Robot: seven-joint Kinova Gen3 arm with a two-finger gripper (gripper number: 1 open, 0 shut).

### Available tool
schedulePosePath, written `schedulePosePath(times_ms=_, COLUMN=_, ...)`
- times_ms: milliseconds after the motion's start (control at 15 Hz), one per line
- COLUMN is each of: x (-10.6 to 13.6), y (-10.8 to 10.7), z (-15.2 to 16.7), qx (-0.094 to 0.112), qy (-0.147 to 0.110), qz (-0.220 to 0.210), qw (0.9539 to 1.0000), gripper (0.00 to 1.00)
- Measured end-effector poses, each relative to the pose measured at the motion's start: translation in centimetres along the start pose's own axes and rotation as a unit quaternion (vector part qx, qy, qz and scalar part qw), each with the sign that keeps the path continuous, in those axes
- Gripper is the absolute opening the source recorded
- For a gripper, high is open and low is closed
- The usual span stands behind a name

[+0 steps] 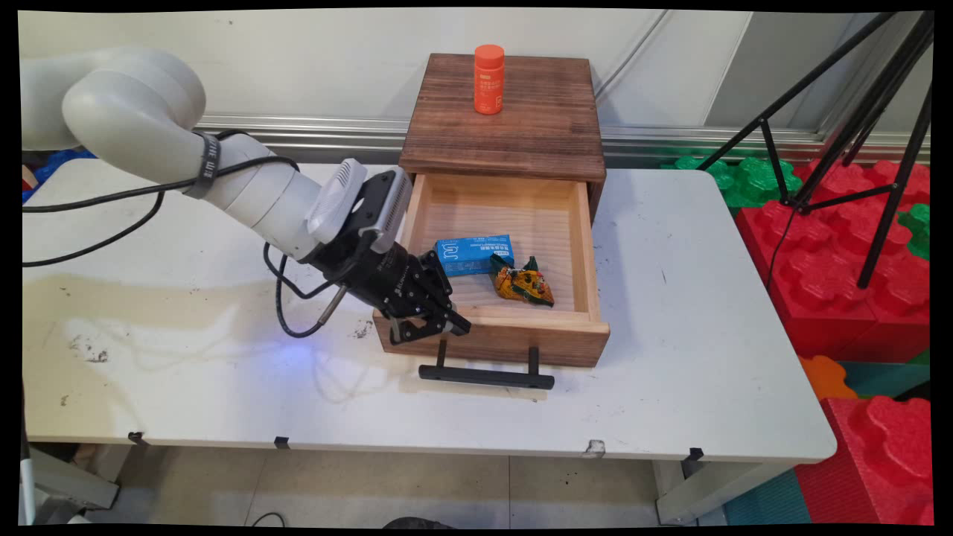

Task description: Open the drawer

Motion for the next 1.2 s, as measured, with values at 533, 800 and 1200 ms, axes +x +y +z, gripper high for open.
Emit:
schedulePosePath(times_ms=533, x=0.0, y=-0.2, z=1.1, qx=0.002, qy=-0.018, qz=0.009, qw=0.9998, gripper=0.0)
schedulePosePath(times_ms=800, x=-0.1, y=-0.6, z=1.5, qx=0.005, qy=-0.024, qz=0.012, qw=0.9996, gripper=0.0)
schedulePosePath(times_ms=1200, x=-0.3, y=-1.5, z=1.8, qx=0.017, qy=-0.032, qz=0.013, qw=0.9993, gripper=0.0)
